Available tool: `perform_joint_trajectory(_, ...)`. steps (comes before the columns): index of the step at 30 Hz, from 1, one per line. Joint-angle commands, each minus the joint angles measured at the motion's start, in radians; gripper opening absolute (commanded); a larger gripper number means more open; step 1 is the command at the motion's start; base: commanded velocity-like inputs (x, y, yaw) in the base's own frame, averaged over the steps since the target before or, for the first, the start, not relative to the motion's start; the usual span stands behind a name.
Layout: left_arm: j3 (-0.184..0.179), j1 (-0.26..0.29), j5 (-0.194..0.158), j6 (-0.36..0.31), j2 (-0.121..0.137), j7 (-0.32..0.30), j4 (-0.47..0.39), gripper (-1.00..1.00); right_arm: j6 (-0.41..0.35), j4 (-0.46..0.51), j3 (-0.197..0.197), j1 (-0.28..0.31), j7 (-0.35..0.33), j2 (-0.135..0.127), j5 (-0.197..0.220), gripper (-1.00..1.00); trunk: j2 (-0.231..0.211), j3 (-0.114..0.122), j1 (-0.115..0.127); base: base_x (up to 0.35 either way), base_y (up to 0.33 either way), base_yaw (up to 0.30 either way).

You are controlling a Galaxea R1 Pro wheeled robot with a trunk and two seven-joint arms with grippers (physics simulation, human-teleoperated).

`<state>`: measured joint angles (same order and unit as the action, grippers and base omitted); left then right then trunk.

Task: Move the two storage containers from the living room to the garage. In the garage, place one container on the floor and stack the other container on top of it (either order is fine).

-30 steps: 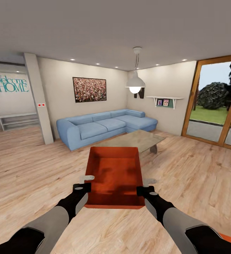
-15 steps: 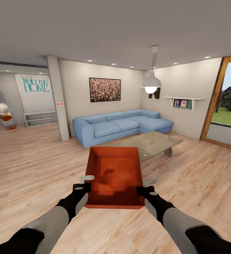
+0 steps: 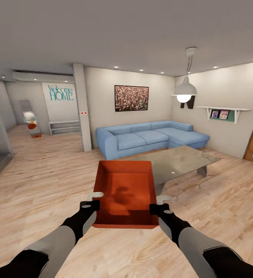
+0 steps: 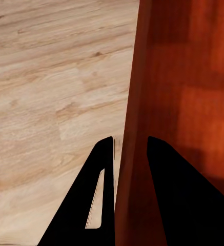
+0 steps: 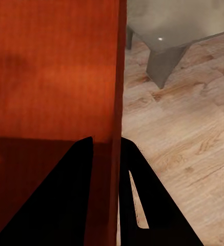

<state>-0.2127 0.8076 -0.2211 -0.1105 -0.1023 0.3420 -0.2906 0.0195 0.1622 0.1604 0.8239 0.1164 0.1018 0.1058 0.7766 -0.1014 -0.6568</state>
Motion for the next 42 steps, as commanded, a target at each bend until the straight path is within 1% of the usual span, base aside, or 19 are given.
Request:
perform_joint_trajectory(1, 0.052, 0.002, 0.023, 0.006, 0.001, 0.012, -0.009, -1.00, 0.002, -0.003, 0.004, 0.000, 0.006, -0.001, 0.017, -1.00, 0.001, -0.002, 0.000, 0.000, 0.000, 0.273)
perform_joint_trajectory(42, 0.052, 0.002, 0.023, 0.006, 0.001, 0.012, -0.009, -1.00, 0.002, -0.003, 0.004, 0.000, 0.006, 0.000, 0.014, -1.00, 0.001, -0.002, 0.000, 0.000, 0.000, 0.273)
